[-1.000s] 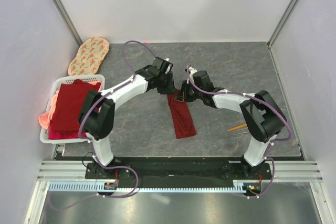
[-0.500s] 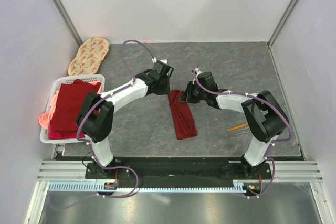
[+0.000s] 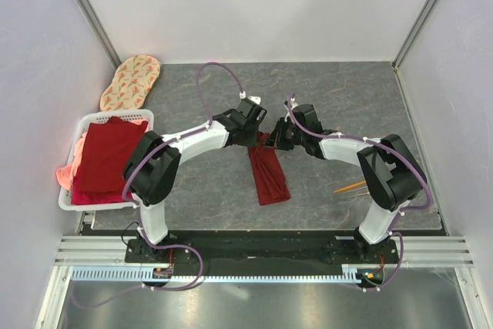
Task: Fold the napkin into a case and place the utensils inside
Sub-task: Stuff the top corner of the smaller-rectangle-folded napkin into the folded napkin.
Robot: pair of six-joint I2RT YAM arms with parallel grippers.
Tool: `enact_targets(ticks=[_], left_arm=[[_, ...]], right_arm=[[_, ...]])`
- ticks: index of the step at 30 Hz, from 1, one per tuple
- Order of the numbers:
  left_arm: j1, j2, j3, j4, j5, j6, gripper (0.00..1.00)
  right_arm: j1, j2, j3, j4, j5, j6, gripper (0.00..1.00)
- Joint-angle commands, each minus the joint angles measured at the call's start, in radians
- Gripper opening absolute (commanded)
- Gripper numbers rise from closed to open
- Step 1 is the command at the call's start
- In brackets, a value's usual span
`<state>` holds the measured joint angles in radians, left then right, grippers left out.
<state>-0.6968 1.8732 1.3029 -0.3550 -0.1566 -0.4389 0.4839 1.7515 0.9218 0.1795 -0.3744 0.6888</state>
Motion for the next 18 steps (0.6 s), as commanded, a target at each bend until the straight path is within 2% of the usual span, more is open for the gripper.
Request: enact_targets(ticks=[1, 8, 11, 15, 18], left_arm=[[-0.029, 0.035, 0.045, 0.036, -0.061, 0.078, 0.34], [-0.041, 0.078, 0.081, 0.024, -0.109, 0.098, 0.35], [-0.043, 0.072, 0.081, 0.025, -0.13, 0.089, 0.27], [-0.041, 0.063, 0.087, 0.019, -0.153, 0.071, 0.09], [-0.041, 0.049, 0.09, 0.019, -0.127, 0.06, 0.07]], right_arm=[[-0.004, -0.026, -0.017, 0.043, -0.024, 0.012, 0.0], [-0.004, -0.02, -0.021, 0.055, -0.031, 0.018, 0.0], [-0.004, -0.012, -0.021, 0.055, -0.035, 0.021, 0.0], [-0.004, 0.003, -0.012, 0.048, -0.046, 0.029, 0.0], [-0.002, 0.014, 0.003, 0.026, -0.05, 0.026, 0.0]])
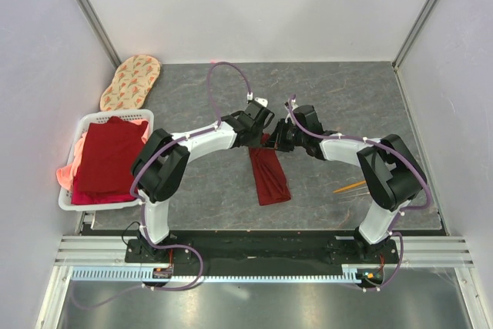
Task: Fold the napkin into a case and place the utensils inside
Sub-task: Stuff the top corner of the smaller-rectangle-folded napkin into the folded napkin.
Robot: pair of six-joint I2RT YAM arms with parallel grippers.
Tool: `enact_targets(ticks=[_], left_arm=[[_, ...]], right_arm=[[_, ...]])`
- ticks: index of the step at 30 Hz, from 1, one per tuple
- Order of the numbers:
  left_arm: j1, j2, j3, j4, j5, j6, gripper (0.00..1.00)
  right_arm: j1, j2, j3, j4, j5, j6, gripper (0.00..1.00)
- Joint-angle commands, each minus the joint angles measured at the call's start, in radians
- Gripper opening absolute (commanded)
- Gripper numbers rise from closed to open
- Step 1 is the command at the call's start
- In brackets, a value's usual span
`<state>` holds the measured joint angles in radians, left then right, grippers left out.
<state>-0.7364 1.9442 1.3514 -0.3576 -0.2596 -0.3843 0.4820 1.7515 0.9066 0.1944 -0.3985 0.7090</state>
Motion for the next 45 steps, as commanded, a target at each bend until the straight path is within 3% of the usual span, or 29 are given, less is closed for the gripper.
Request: enact_targets(ticks=[1, 10, 16, 21, 27, 35, 37, 40, 43, 45], left_arm=[[-0.001, -0.028, 0.04, 0.022, -0.014, 0.001, 0.05], [0.0, -0.083, 0.0, 0.025, 0.1, -0.059, 0.02], [0.011, -0.106, -0.038, 0.049, 0.183, -0.108, 0.02], [0.052, -0.12, -0.058, 0.046, 0.23, -0.146, 0.02], [0.078, -0.131, -0.072, 0.042, 0.257, -0.159, 0.02], [0.08, -0.151, -0.081, 0.042, 0.28, -0.159, 0.02], [0.081, -0.154, -0.084, 0.04, 0.283, -0.159, 0.02], [0.081, -0.145, -0.083, 0.058, 0.33, -0.166, 0.02], [0.081, -0.133, -0.08, 0.071, 0.375, -0.195, 0.02], [0.081, -0.137, -0.09, 0.071, 0.331, -0.226, 0.02]], right_arm=[[0.0, 0.022, 0.029, 0.002, -0.023, 0.004, 0.0], [0.026, 0.092, 0.124, -0.082, -0.022, 0.009, 0.0], [0.03, 0.183, 0.17, -0.038, 0.023, 0.078, 0.0], [0.029, 0.184, 0.198, -0.036, -0.002, 0.021, 0.01], [0.027, 0.109, 0.163, -0.076, 0.003, -0.042, 0.2], [0.029, 0.109, 0.172, -0.084, -0.023, -0.082, 0.26], [0.029, 0.109, 0.176, -0.081, -0.025, -0.088, 0.24], [0.032, 0.158, 0.215, -0.061, -0.028, -0.072, 0.02], [0.05, 0.248, 0.288, -0.05, -0.109, -0.011, 0.0], [0.055, 0.301, 0.295, -0.021, -0.121, 0.012, 0.0]])
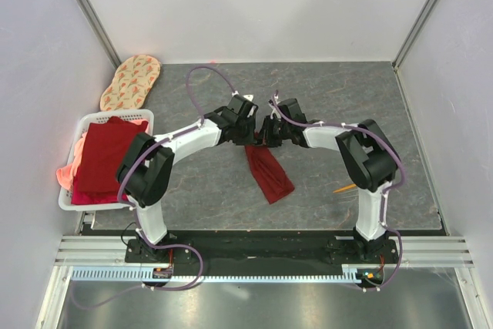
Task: Fold the napkin into a case and place the utensils inside
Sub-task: Stuff the top corner of the smaller-rectangle-folded napkin into the folded napkin.
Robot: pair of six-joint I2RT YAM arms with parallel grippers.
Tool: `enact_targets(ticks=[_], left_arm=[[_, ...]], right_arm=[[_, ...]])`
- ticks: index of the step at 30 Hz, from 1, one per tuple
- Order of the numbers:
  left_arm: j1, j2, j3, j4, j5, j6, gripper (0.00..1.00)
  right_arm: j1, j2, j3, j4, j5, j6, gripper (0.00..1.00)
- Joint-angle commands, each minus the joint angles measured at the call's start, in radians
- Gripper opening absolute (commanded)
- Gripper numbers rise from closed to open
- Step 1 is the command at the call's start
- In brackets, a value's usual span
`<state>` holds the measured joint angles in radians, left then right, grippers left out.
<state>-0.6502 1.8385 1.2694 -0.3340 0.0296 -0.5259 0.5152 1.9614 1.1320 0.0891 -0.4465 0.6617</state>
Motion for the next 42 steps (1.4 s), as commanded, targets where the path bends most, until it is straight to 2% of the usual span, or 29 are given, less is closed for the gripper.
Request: enact_targets(ticks=[1, 4, 8, 9, 16, 22, 25, 31, 33, 37, 39, 42], left_arm=[[0.004, -0.035, -0.016, 0.047, 0.026, -0.097, 0.02], [0.04, -0.036, -0.047, 0.047, 0.027, -0.135, 0.02], [0.064, -0.048, -0.088, 0.049, 0.027, -0.14, 0.02], [0.067, -0.054, -0.094, 0.049, 0.021, -0.141, 0.02], [0.075, -0.097, -0.131, 0.05, 0.007, -0.14, 0.02], [0.075, -0.096, -0.13, 0.058, 0.024, -0.144, 0.02], [0.075, -0.096, -0.134, 0.069, 0.03, -0.144, 0.02], [0.075, -0.085, -0.139, 0.102, 0.041, -0.144, 0.02], [0.075, -0.078, -0.13, 0.108, 0.039, -0.143, 0.02], [0.08, -0.059, -0.116, 0.098, 0.01, -0.167, 0.02], [0.084, -0.048, -0.122, 0.087, 0.004, -0.174, 0.02], [0.093, -0.061, -0.136, 0.058, -0.02, -0.178, 0.02]], right_arm=[[0.02, 0.094, 0.069, 0.075, -0.064, 0.052, 0.0], [0.008, 0.05, 0.037, 0.06, -0.052, 0.024, 0.01], [-0.015, -0.018, 0.017, -0.008, -0.052, -0.031, 0.28], [-0.017, -0.035, 0.012, -0.023, -0.046, -0.045, 0.31], [-0.018, -0.075, 0.006, -0.074, -0.049, -0.102, 0.38], [-0.014, -0.013, 0.057, -0.049, -0.07, -0.099, 0.38], [-0.004, 0.017, 0.081, -0.032, -0.087, -0.086, 0.34], [0.034, 0.082, 0.101, 0.018, -0.103, -0.028, 0.19], [0.057, 0.112, 0.106, 0.05, -0.121, 0.009, 0.1], [0.095, 0.186, 0.136, 0.051, -0.118, 0.006, 0.05], [0.072, 0.16, 0.115, 0.092, -0.139, 0.03, 0.05], [0.059, 0.082, 0.084, 0.039, -0.113, -0.003, 0.12]])
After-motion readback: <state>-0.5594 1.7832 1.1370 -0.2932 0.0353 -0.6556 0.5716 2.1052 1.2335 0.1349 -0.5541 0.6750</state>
